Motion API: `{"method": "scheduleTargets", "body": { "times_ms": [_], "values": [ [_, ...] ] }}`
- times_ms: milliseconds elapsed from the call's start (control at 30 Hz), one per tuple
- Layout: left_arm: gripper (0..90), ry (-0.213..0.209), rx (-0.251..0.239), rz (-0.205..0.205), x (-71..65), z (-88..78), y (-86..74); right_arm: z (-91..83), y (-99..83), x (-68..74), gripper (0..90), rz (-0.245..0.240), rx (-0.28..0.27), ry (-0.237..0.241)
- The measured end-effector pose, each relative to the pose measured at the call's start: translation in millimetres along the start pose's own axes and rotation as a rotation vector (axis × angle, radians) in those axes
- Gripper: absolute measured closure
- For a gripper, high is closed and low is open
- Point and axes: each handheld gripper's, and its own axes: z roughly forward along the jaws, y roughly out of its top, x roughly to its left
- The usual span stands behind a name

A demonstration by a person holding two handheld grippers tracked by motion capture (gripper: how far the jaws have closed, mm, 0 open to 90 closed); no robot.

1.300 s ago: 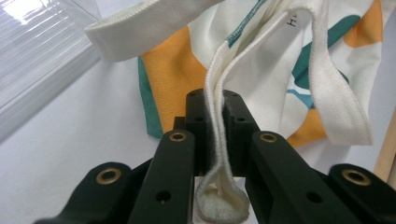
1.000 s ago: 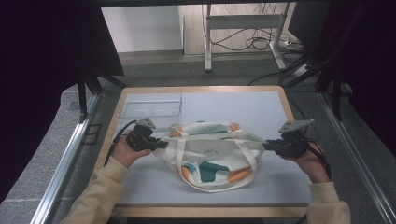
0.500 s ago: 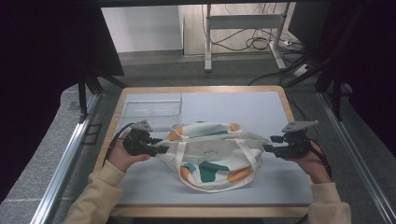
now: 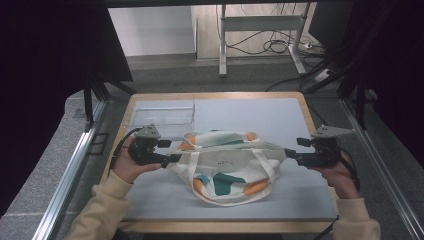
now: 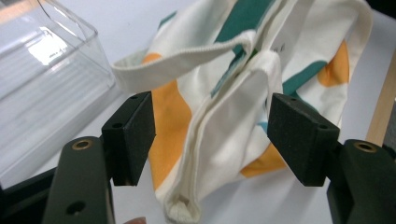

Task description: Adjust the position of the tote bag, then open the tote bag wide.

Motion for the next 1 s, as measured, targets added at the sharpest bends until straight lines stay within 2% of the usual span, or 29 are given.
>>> {"method": "scheduleTargets", "body": {
  "times_ms": [100, 433, 600, 700, 833, 1000],
  "values": [
    [32.8, 0.015, -0.018, -0.003, 0.5, -0.9, 0.9, -0.6, 6.7, 5.6, 32.9, -0.003, -0.021, 0.019],
    [34.6, -0.004, -0.043, -0.003, 5.8, 5.2, 18.1, 15.8, 27.7, 26.7, 34.3, -0.049, -0.015, 0.069],
    [37.4, -0.034, -0.027, 0.009, 8.2, 15.7, 29.2, 31.1, 41.7, 40.1, 34.5, -0.089, -0.012, 0.118],
    [38.8, -0.044, -0.017, 0.028, 9.2, 24.0, 39.5, 36.9, 43.6, 44.2, 34.5, -0.099, -0.007, 0.131],
    [40.1, -0.075, 0.0, 0.044, 10.4, 34.2, 46.8, 38.7, 41.6, 48.2, 34.5, -0.109, 0.0, 0.137],
    [39.6, -0.087, 0.015, 0.057, 6.5, 43.6, 50.7, 36.8, 41.4, 47.9, 34.7, -0.101, -0.009, 0.136]
  ]
}}
